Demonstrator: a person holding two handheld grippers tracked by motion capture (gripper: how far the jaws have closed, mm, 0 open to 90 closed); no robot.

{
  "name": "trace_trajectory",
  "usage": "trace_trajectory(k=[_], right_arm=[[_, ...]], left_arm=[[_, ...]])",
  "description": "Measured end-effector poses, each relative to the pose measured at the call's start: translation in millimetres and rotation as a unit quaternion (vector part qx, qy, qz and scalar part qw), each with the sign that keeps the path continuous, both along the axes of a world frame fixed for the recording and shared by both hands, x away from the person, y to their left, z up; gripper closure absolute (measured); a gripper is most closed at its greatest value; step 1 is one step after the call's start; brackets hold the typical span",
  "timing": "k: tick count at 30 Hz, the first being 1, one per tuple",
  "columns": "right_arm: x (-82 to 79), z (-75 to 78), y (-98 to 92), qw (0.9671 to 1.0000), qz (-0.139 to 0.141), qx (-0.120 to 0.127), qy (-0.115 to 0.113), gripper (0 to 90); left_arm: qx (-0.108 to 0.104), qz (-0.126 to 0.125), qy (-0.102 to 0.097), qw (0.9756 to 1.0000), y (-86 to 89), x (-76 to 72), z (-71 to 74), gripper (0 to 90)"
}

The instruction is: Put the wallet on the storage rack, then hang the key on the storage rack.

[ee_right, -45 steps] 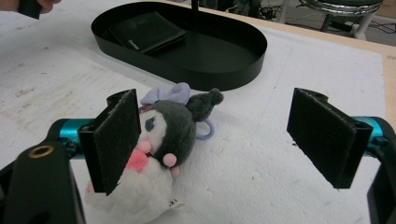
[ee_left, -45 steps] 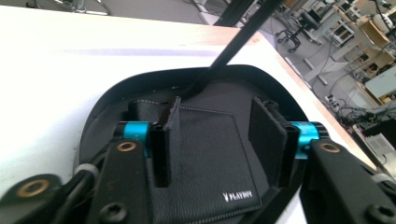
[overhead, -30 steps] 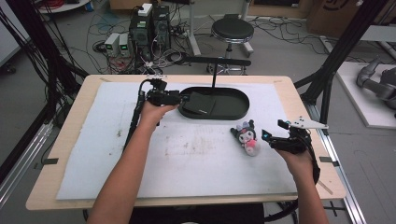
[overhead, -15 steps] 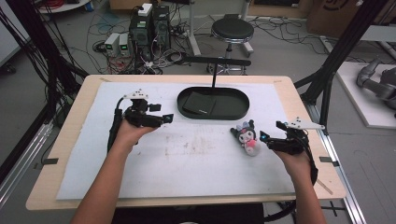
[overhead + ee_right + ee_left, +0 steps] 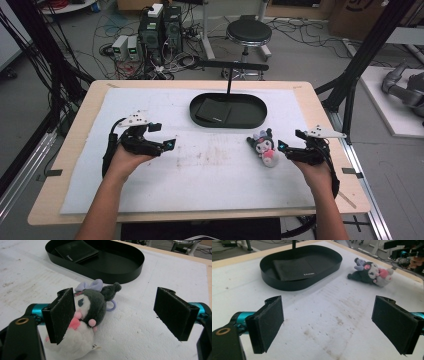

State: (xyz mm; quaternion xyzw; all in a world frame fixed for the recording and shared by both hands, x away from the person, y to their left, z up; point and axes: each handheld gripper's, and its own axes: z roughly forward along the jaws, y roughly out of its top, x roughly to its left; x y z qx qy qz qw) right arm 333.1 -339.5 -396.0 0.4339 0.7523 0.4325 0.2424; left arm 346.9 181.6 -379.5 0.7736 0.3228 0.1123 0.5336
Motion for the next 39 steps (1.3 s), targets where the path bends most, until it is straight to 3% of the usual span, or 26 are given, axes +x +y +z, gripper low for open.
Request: trace_trajectory(k=[8, 15, 29, 39], right_arm=[[-1.3, -3.4, -5.8, 1.0000, -0.006, -0.002, 0.004, 17.8], [-1.7, -3.2, -3.7, 1.0000, -0.004, -0.001, 0.004, 17.8], [-3.8, 5.5, 3.4, 1.0000, 0.005, -0.002, -0.007, 17.8], [8.2, 0.6, 22.4, 0.9997, 0.019, -0.013, 0.007, 17.8]], left_arm=[[-0.011, 0.022, -0.015, 0.9996, 14.5, -2.6, 3.4, 10.6], [-0.003, 0.024, -0.018, 0.9996, 15.9, -4.4, 4.6, 10.6], [-0.001, 0.042, -0.005, 0.9991, 31.0, -6.4, 0.0, 10.6], [0.002, 0.058, -0.001, 0.9983, 40.4, -14.6, -2.7, 10.6]])
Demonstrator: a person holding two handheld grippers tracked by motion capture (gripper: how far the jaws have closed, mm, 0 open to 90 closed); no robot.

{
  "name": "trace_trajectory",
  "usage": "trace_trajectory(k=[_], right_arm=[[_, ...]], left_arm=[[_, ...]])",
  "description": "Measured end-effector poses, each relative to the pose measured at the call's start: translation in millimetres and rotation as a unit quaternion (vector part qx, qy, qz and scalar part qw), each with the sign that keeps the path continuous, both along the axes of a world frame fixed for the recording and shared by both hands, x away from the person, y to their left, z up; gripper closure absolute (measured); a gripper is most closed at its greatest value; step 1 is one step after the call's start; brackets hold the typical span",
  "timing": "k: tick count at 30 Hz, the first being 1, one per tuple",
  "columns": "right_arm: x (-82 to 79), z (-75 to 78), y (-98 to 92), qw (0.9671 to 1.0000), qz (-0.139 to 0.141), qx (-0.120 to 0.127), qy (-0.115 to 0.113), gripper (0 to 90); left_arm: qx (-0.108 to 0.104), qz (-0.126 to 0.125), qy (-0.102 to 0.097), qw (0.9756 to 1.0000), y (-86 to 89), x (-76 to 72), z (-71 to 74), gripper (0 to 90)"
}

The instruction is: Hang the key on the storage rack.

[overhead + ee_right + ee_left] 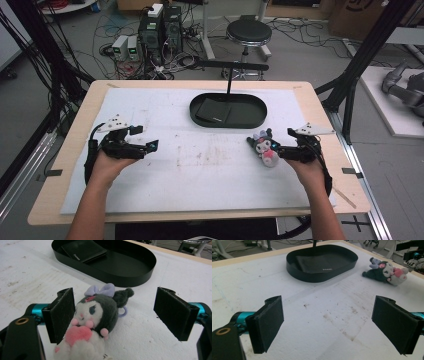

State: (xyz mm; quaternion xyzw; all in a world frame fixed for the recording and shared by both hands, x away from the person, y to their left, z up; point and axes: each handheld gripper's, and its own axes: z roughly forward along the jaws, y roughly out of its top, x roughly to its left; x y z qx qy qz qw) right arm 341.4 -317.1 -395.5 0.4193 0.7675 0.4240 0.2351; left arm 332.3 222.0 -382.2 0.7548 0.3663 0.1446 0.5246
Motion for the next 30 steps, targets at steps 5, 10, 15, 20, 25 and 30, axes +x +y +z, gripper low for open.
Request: trace_trajectory(k=[5, 10, 15, 20, 25, 30], right_arm=[[3.4, -2.9, 9.2, 0.9999, 0.006, -0.011, 0.007, 17.8], [8.8, -11.2, 18.5, 0.9994, -0.001, -0.021, 0.026, 17.8], [12.4, -21.8, 26.5, 0.9984, -0.005, -0.030, 0.046, 17.8], [14.6, -29.2, 36.0, 0.9969, -0.013, -0.049, 0.061, 17.8], [19.7, -38.8, 46.0, 0.9934, -0.018, -0.077, 0.083, 17.8], [23.8, -44.3, 49.9, 0.9899, -0.020, -0.094, 0.104, 30.5]], left_arm=[[0.000, 0.001, 0.000, 1.0000, 1.7, -1.4, -0.5, 10.6], [-0.002, 0.006, 0.001, 1.0000, 5.1, -2.6, -0.7, 10.6], [-0.002, 0.007, -0.001, 1.0000, 5.7, -2.5, -0.3, 10.6], [-0.001, 0.003, 0.001, 1.0000, 4.1, -1.9, -0.9, 10.6], [-0.001, 0.003, 0.001, 1.0000, 4.3, -1.6, -1.4, 10.6], [-0.001, 0.004, 0.002, 1.0000, 4.1, -1.6, -1.9, 10.6]])
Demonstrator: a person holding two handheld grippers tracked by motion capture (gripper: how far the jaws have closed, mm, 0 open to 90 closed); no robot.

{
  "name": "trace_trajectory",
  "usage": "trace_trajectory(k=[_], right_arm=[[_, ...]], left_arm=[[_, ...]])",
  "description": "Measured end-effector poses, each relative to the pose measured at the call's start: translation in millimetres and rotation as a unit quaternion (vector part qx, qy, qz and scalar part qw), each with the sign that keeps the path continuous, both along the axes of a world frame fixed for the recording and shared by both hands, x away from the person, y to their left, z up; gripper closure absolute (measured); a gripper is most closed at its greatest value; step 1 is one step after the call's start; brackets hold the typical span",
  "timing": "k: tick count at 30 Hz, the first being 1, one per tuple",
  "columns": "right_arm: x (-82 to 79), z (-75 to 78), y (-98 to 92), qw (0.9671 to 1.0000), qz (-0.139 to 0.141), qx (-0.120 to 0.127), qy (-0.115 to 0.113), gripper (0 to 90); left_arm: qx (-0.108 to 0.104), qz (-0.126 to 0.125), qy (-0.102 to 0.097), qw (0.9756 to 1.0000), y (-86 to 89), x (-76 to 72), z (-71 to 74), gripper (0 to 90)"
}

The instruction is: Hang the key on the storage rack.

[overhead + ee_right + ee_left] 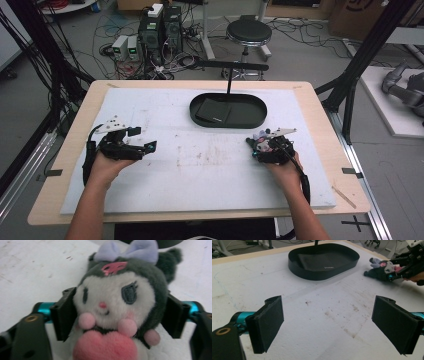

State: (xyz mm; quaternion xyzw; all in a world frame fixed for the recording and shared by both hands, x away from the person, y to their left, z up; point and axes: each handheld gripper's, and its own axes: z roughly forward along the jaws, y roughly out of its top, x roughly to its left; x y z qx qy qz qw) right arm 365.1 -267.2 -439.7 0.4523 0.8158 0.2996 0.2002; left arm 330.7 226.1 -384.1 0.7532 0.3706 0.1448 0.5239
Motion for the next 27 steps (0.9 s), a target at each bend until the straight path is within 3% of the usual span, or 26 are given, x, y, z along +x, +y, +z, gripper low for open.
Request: trace_trajectory(k=[8, 10, 14, 15, 16, 19, 20, 22, 27], right_arm=[[-5.5, 17.5, -11.0, 0.9988, 0.008, 0.038, -0.030, 33.8], [-6.9, 32.7, -17.1, 0.9973, 0.018, 0.059, -0.041, 33.8], [-6.3, 59.8, -26.0, 0.9952, 0.030, 0.073, -0.059, 33.8], [-6.3, 59.8, -26.0, 0.9952, 0.030, 0.073, -0.059, 33.8], [-2.8, 75.9, -29.3, 0.9947, 0.026, 0.074, -0.067, 33.7], [3.4, 95.0, -32.1, 0.9947, 0.024, 0.069, -0.073, 33.7], [3.4, 95.0, -32.1, 0.9947, 0.024, 0.069, -0.073, 33.7], [11.5, 112.1, -31.8, 0.9947, 0.025, 0.063, -0.077, 33.6], [25.0, 128.0, -30.8, 0.9945, 0.022, 0.068, -0.077, 33.5]], left_arm=[[-0.001, 0.002, 0.000, 1.0000, 1.7, -0.2, 0.5, 10.6], [-0.004, 0.004, 0.000, 1.0000, 3.5, -0.9, 1.9, 10.6], [-0.005, 0.005, -0.001, 1.0000, 4.9, -1.2, 2.9, 10.6], [-0.005, 0.006, -0.001, 1.0000, 5.1, -1.0, 3.0, 10.6], [-0.006, 0.006, -0.002, 1.0000, 5.2, -0.8, 3.1, 10.6], [-0.007, 0.004, -0.001, 1.0000, 5.1, -1.1, 4.1, 10.6], [-0.007, 0.004, -0.001, 1.0000, 5.1, -1.2, 4.7, 10.6], [-0.007, 0.000, -0.004, 1.0000, 5.1, -1.6, 6.4, 10.6], [-0.005, -0.003, -0.006, 1.0000, 3.6, -2.8, 8.2, 10.6]])
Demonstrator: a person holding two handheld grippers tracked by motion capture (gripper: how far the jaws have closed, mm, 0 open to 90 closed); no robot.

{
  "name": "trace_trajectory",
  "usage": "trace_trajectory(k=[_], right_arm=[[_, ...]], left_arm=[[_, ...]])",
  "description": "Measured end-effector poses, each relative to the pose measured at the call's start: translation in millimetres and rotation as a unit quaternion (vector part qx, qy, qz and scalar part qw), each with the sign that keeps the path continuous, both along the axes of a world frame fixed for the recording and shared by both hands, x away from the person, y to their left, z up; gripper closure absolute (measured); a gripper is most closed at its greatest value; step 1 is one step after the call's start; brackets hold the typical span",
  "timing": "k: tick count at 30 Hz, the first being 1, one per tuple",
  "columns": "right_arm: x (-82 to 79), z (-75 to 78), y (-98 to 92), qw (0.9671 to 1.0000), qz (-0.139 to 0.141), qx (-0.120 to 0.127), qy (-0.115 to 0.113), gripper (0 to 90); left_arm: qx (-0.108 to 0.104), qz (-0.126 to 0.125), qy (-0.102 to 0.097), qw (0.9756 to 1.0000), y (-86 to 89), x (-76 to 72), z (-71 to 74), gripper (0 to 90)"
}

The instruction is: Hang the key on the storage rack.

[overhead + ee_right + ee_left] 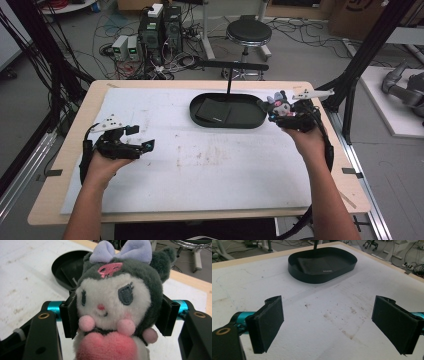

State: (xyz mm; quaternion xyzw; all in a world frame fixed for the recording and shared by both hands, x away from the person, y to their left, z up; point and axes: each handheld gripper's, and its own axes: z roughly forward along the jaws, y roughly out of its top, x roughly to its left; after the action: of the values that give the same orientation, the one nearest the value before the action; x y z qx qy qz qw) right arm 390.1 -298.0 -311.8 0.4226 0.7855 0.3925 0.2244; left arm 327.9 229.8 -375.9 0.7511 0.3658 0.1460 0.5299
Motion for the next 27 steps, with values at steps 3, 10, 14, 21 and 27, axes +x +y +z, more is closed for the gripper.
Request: trace_trajectory(k=[3, 10, 14, 21, 27], right_arm=[[15.0, 12.0, 2.5, 1.0000, 0.001, 0.005, 0.004, 33.5], [38.1, 25.5, 10.9, 0.9999, -0.001, 0.009, 0.011, 33.4], [57.4, 32.3, 14.4, 0.9998, -0.007, 0.013, 0.016, 33.3], [81.5, 40.6, 16.9, 0.9994, -0.016, 0.016, 0.024, 33.2], [94.9, 38.7, 22.9, 0.9992, -0.020, 0.018, 0.029, 33.2]], left_arm=[[0.002, 0.000, -0.002, 1.0000, -0.8, -0.4, 0.9, 10.6], [0.005, -0.002, 0.003, 1.0000, -2.1, 0.3, -0.2, 10.6], [0.005, -0.002, 0.005, 1.0000, 0.5, 0.4, -0.7, 10.6], [0.005, -0.001, 0.006, 1.0000, 4.0, 1.3, -1.3, 10.6], [0.013, 0.003, 0.004, 0.9999, 4.5, 1.3, -1.8, 10.6]])
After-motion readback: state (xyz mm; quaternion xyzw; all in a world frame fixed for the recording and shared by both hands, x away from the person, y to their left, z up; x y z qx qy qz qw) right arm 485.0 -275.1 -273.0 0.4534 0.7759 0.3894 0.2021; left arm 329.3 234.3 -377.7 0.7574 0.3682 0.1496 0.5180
